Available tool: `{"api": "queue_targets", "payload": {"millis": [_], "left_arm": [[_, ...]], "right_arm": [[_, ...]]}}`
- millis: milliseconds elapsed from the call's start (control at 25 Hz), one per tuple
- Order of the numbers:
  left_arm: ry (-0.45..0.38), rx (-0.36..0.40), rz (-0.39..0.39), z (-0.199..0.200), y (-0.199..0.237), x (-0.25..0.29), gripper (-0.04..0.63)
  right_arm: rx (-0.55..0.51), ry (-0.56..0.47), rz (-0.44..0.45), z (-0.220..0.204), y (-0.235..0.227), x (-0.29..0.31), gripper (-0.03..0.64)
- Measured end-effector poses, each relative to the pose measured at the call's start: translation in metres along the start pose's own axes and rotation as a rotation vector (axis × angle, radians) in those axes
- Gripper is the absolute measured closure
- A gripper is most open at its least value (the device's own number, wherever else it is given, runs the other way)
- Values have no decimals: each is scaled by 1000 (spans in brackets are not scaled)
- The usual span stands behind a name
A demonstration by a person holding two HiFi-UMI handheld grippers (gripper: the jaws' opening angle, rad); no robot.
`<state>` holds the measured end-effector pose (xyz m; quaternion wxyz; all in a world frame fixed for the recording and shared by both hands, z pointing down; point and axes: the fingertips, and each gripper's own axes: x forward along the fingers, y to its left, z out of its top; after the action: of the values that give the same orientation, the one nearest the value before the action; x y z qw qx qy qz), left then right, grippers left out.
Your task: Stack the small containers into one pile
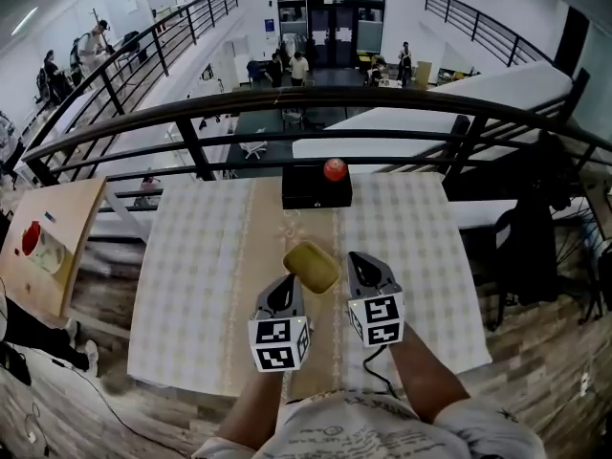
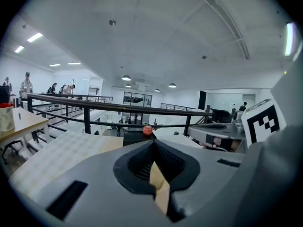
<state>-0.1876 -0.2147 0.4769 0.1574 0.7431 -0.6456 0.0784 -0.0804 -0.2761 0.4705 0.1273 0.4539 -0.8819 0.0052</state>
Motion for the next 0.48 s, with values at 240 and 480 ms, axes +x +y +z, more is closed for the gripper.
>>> {"api": "queue_targets", "payload": {"millis": [240, 480], "left_arm": [[-57, 48, -41, 29, -46, 5, 591], [-99, 81, -76, 50, -83, 5, 591]], "right_arm": [[55, -124, -84, 41, -39, -45, 615], [95, -140, -120, 40, -67, -73, 615]]}}
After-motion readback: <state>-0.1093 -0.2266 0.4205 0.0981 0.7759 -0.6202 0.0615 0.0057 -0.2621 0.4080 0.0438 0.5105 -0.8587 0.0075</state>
